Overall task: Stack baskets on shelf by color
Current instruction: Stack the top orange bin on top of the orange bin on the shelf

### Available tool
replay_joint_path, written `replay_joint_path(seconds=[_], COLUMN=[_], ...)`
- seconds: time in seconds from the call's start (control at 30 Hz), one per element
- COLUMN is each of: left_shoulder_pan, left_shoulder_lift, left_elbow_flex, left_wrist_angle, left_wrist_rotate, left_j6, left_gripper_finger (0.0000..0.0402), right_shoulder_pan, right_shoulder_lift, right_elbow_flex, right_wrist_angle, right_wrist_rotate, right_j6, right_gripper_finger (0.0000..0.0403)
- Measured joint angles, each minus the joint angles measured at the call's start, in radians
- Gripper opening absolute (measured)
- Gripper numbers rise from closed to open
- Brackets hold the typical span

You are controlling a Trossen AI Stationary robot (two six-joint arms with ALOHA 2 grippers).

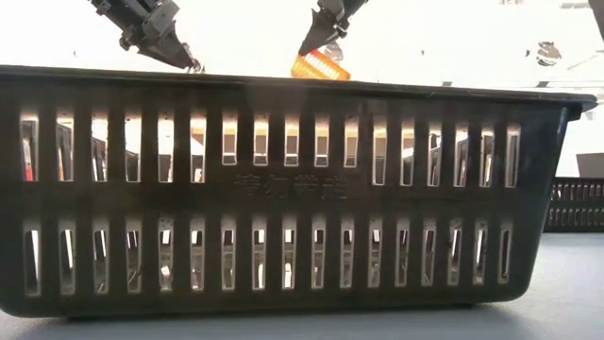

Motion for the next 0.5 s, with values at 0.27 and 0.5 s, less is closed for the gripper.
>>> replay_joint_path(seconds=[0.27,0.5], left_shoulder_pan=[0.0,0.002], left_shoulder_lift=[0.029,0.039], left_elbow_flex=[0.0,0.0], left_wrist_angle=[0.017,0.02], left_wrist_rotate=[0.0,0.001], left_j6=[-0.001,0.008], left_gripper_finger=[0.0152,0.0152], right_shoulder_pan=[0.04,0.046], right_shoulder_lift=[0.009,0.018], right_elbow_flex=[0.0,0.0], right_wrist_angle=[-0.048,-0.077], right_wrist_rotate=[0.003,0.004], right_j6=[0.023,0.042], right_gripper_finger=[0.0003,0.0003])
